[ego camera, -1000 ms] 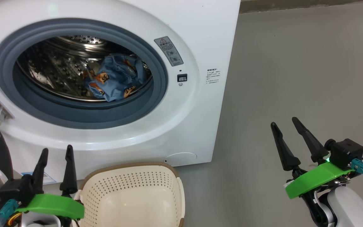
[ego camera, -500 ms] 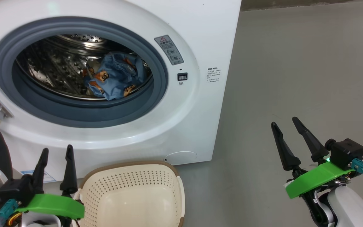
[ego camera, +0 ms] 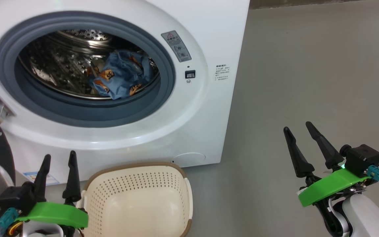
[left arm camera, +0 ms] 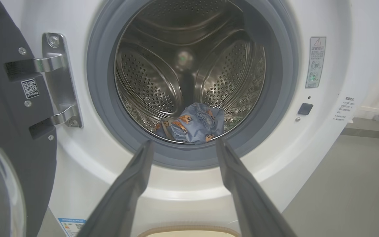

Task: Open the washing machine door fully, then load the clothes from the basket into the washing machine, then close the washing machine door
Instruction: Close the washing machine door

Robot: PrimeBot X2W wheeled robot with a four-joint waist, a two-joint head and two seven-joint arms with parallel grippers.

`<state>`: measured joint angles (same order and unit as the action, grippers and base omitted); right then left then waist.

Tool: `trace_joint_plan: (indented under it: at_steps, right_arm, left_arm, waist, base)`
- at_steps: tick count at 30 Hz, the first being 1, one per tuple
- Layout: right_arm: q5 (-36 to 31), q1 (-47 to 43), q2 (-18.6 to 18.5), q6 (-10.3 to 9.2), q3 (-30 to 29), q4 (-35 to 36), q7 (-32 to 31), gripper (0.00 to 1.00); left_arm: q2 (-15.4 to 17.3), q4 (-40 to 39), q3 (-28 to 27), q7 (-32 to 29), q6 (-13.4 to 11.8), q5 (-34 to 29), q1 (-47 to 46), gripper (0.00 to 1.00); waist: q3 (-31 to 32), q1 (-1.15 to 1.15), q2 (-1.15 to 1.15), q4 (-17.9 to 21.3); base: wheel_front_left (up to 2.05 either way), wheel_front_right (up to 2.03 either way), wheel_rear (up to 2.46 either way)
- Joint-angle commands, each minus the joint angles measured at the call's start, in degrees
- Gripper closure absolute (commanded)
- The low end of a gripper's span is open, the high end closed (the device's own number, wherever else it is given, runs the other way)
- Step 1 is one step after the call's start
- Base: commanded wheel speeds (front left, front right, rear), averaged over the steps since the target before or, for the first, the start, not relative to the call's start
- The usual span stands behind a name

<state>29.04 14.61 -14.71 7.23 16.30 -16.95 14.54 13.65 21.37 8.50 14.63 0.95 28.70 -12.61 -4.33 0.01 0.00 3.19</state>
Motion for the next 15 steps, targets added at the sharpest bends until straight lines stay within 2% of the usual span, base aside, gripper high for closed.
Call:
trace_joint_plan:
  at_steps: [1,10,15]
  right_arm:
    - [0.7,0.1,-0.5,0.25,0.5,1.4,0.5,0.00]
    - [0.7,0.0,-0.3,0.25,0.4,1.4,0.5,0.00]
    - [0.7,0.0,-0.3,0.25,0.4,1.4,0.5,0.00]
  left_arm:
    - [1.9,-1.7,-1.8,0.3,-0.4,0.3,-1.5,0.00]
    - [2.2,-1.8,-1.6,0.4,-0.5,0.4,-1.5,0.00]
    - [2.2,-1.9,-1.4,0.4,-0.4,0.6,-1.6,0.00]
  waist:
    - [0.0,-0.01,0.00,0.0]
    - [0.0,-0.01,0.00,-0.1]
    - [0.0,-0.01,0.00,-0.1]
  base:
    - [-1.50,1.41,0.10]
    - [-2.00,1.92,0.08]
    - [-1.56,1.56,0.00]
